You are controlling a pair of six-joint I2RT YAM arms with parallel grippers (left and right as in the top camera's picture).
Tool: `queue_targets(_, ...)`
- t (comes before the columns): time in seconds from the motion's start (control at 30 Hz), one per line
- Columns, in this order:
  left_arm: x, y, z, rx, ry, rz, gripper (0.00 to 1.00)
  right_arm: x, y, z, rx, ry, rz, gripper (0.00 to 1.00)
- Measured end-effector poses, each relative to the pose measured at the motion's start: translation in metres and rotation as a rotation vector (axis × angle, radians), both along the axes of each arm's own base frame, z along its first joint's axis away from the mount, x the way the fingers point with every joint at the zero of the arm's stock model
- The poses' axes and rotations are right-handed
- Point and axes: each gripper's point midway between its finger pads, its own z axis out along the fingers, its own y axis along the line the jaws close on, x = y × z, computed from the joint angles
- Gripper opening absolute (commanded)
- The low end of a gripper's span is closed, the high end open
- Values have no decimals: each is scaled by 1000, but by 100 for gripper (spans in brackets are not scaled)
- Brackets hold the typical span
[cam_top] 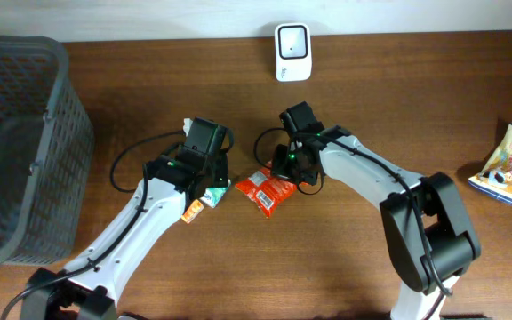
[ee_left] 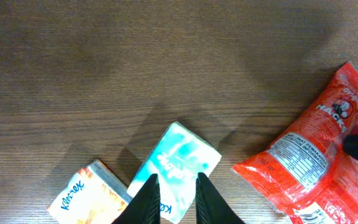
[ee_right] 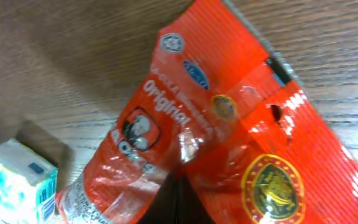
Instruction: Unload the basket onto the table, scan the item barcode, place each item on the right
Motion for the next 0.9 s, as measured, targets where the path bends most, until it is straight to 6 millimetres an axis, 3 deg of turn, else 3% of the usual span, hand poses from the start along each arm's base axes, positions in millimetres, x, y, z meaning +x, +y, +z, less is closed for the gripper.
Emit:
queue_targets(0.07,-1,0,0,1,3,0,20,-3,-12,0,-26,39,-24,4)
queue_targets(0.13,-2,-2,-1,-11,12,-7,13,-7,-39,2,-80,113,-66,4)
queue_targets(0.2,-8,-17,-3,-88,48,-44,11,-4,-59,18,-105,161,-45,4)
queue_targets(0.27,-14,-29,-8,-149,89,-79,11,-2,-52,36,-51,164,20,6)
queue_targets(0.3,-15,-32,-13,-157,109,-85,10,-5,-49,39,-36,171,41,9)
queue_targets(0.37,-20,-36,-32,-164,173,-94,8,-19,-42,37,-35,206,91,5)
queue_targets(0.47,-21,-38,-37,-169,193,-97,11,-42,-36,14,-55,269,73,4)
queue_targets(0.57,-21,-38,-37,-171,194,-98,12,-52,-31,-7,-48,292,2,4)
queue_targets(0.73,-21,-38,-37,-171,193,-98,12,-33,-9,-9,32,221,-62,4)
queue_targets(0.9,-24,-37,-38,-167,203,-96,13,21,-7,-6,44,15,-199,4)
